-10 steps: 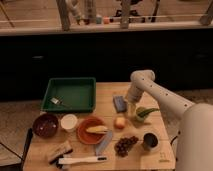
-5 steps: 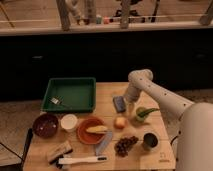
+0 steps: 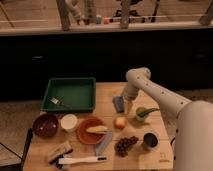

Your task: Place sponge in tray

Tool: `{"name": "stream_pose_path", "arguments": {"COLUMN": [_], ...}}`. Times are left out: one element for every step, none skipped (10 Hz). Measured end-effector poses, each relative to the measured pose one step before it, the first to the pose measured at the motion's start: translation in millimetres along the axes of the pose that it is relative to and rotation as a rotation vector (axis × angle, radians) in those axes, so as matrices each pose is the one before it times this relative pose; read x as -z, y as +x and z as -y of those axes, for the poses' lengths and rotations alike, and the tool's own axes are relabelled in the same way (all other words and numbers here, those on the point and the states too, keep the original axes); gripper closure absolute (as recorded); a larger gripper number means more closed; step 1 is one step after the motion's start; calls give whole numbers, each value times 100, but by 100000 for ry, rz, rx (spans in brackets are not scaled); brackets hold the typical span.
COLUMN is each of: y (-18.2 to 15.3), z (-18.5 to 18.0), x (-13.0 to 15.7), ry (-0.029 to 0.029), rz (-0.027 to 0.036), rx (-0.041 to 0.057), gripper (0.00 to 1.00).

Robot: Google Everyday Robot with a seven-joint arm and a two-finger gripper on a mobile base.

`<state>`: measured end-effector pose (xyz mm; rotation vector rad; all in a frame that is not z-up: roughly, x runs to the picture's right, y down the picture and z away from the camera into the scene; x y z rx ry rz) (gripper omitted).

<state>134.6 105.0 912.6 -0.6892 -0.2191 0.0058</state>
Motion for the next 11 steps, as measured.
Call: {"name": "stream_pose_path", "arguments": {"y": [-179,-210,-313,-288,-359,-239,-62,-34,-123,-158,-46], "z": [185,169,173,113,167,60,-6,9,127,58,54], "x": [63,-1,-23,-45,-140,-189,-202,-245,-379,-360,-462], "ry": [272,131,45,-28,-105,-546,-733,-796,-679,-550,-545], "rz": [-36,-52,-10,78,119,-29,-3,64,118,7,129], "rx": [767,873,1106,892,1103,1013,553,372,450,477,383], "gripper": [20,20,20,20,20,20,20,20,22,29,39]}}
